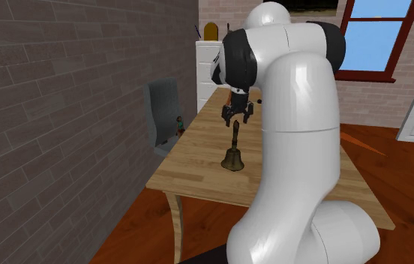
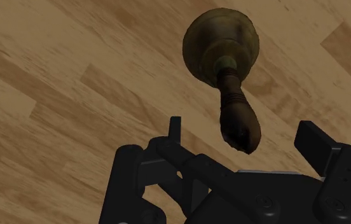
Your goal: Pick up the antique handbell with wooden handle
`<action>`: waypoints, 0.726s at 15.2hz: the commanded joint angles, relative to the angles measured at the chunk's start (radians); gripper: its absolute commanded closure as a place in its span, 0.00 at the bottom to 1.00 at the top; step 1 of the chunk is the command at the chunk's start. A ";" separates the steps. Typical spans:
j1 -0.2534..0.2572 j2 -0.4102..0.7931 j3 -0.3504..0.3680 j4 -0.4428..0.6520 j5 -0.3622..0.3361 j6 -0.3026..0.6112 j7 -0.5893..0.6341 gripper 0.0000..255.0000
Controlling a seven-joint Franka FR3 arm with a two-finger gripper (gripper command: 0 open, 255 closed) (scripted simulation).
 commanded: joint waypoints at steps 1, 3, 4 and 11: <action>0.001 0.005 0.001 -0.016 0.003 0.021 -0.002 0.00; 0.001 0.004 0.001 -0.015 0.002 0.020 -0.001 1.00; 0.001 0.003 0.001 -0.016 0.002 0.020 -0.001 1.00; 0.000 0.004 0.001 -0.015 0.002 0.019 -0.002 1.00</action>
